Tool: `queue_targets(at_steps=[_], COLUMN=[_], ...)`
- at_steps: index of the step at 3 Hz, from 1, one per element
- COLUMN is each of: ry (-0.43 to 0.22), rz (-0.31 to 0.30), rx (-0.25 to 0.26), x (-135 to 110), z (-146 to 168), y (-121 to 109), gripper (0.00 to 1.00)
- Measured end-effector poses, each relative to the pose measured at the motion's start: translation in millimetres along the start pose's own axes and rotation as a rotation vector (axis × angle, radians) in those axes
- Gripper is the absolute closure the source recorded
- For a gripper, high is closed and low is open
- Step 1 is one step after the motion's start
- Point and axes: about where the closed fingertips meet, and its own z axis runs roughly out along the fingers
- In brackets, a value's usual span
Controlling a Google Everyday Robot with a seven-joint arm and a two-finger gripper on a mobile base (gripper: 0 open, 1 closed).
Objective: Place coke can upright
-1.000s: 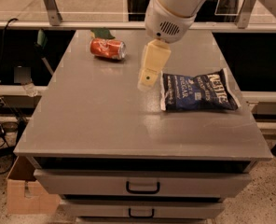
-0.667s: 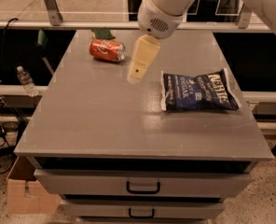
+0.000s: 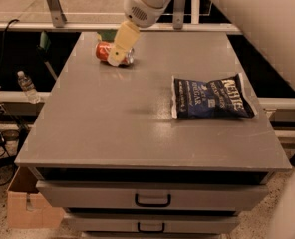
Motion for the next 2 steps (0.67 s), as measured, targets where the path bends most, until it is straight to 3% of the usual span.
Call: queue_targets(at_steps=[1, 2], ry=[-0.023, 0.001], rz=[0.069, 0.132], rx=[0.022, 0.039], x=[-26.5, -39.5], z=[40.1, 84.6], y=[-15.5, -31.0], gripper=[0.0, 0.0])
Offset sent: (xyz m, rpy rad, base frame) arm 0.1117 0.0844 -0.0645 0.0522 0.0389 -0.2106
